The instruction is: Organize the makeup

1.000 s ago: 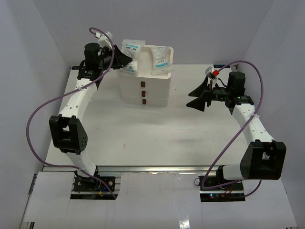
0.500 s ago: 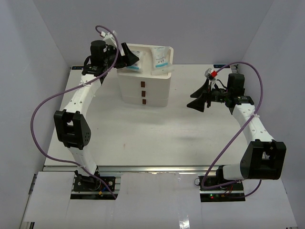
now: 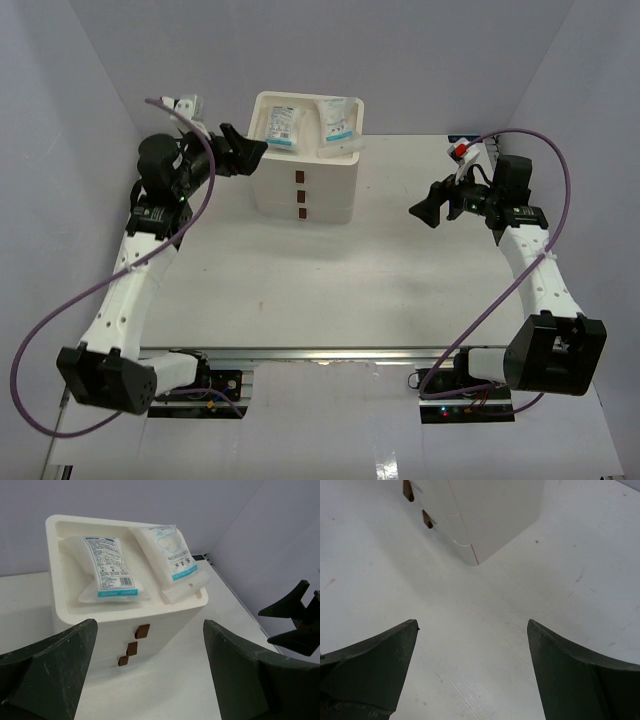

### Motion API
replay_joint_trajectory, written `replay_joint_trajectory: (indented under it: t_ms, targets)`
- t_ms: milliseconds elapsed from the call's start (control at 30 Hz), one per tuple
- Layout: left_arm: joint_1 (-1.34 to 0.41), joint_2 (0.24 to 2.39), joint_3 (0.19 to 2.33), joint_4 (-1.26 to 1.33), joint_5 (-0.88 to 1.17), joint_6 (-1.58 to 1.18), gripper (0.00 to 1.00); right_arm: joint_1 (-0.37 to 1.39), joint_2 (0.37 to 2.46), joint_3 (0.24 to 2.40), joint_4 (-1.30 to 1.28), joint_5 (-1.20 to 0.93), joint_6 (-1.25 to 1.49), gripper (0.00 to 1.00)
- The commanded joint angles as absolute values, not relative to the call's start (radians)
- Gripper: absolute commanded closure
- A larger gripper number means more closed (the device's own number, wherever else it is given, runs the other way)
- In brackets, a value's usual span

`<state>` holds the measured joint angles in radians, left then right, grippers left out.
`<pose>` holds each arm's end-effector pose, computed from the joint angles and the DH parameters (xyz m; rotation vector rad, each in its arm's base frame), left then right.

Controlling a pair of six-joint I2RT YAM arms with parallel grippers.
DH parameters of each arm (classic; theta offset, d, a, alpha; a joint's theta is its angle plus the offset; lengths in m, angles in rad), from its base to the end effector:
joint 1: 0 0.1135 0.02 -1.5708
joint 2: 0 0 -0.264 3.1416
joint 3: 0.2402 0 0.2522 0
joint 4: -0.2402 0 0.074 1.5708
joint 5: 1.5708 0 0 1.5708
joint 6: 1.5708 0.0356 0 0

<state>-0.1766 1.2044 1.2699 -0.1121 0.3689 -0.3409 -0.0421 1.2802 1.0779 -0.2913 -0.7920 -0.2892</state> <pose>0.2665 -0.0606 0.4309 0.1559 1.6520 -0.6936 0.2844 0.0134 0.3291 -0.7043 1.8248 0.5956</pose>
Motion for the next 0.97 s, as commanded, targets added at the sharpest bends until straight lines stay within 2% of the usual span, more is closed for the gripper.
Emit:
replay_joint_trajectory:
  t_ms: [0, 200, 367, 933]
  targets:
    - [-0.17, 0.994, 1.053, -0.079, 0.359, -0.31, 0.02, -0.069, 1.207, 1.041, -0.265, -0.651, -0.235, 0.08]
    - [-0.169, 0.809, 0.83, -0.154, 0.348, -0.271, 0.02, -0.108, 1.146, 0.97, -0.216, -0.604, -0.217, 0.1]
    - [-0.169, 0.693, 0.735, -0.151, 0.336, -0.28, 0.02, -0.152, 1.108, 0.89, -0.114, -0.589, -0.134, 0.1]
    - [-0.17, 0.699, 0.735, -0.154, 0.347, -0.285, 0.02, -0.399, 1.147, 0.844, -0.094, -0.742, -0.105, 0.1]
